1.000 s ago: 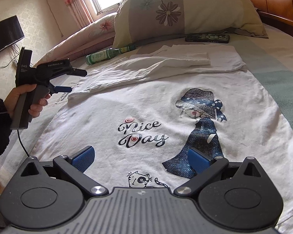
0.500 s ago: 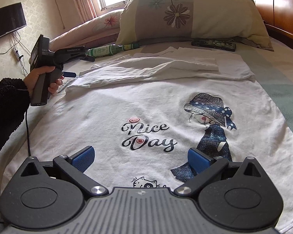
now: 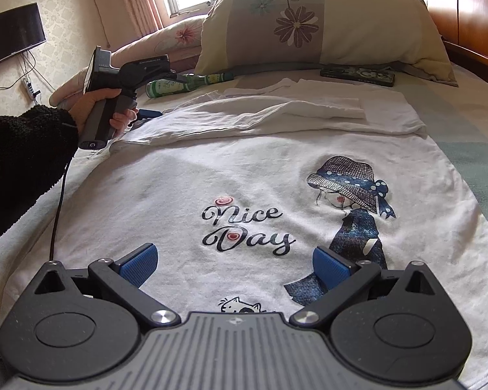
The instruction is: Fold clothes
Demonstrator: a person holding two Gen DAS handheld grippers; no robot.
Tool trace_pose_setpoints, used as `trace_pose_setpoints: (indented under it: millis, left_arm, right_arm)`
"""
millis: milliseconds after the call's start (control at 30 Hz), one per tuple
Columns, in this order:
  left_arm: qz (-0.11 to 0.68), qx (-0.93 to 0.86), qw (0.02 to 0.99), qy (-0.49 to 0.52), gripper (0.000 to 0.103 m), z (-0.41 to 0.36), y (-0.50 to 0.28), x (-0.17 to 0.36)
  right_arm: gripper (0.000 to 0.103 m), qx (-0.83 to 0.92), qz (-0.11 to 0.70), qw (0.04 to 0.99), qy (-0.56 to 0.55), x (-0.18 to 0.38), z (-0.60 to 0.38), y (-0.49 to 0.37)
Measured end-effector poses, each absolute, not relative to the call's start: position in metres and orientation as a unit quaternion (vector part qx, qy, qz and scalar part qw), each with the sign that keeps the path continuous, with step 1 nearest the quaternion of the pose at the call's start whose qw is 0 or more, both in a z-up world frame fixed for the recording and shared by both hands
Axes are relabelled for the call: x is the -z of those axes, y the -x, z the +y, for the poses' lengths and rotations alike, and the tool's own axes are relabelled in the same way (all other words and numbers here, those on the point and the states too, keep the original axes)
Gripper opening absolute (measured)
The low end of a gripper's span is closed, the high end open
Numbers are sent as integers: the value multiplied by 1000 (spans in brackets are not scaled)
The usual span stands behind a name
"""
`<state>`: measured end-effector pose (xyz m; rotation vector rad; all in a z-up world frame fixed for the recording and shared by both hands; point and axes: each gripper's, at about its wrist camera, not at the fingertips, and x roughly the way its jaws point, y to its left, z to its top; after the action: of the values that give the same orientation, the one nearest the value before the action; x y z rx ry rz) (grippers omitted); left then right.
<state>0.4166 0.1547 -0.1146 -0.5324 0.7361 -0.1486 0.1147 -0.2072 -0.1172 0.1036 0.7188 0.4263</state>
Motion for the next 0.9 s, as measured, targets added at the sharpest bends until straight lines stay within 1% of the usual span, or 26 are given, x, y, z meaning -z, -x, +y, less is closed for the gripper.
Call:
trace_pose_setpoints:
  millis: [200,267,367,500,567,633,733,833,900]
  left_arm:
    - [356,94,923,113,102,108,-365,69]
    - [351,116,926,80,102,89,-339,62]
    - [363,143,919,66,102,71,-313,74]
    - [422,71,901,69,102,70,-310,110]
    - [404,45,913,28,102,62,-297,111]
    - [391,37,920,10,102,55,-284,107]
    - [368,52,928,20,102,53,-265,104]
    - [358,63,932,12,102,51,-256,111]
    - [368,68,927,-5,102,47,-257,118]
  right_arm:
    - [103,-205,348,913,-48,118,-206,-114]
    - [103,-203,348,914,-51,118,-206,-114]
    - [103,-198,347,915,-55,118,-206,-114]
    - [103,-195,348,916,-54,118,-205,-114]
    - [103,-198,355,911,-65,114,-209,-116]
    - [103,-205,362,906,-81,108,-216,-121]
    - [103,-219,372,895,-116,92,-232,-137]
    - [103,-226,364,892,-140,66,-250,-166]
    - [103,-229,353,893,-156,50,-261,-189]
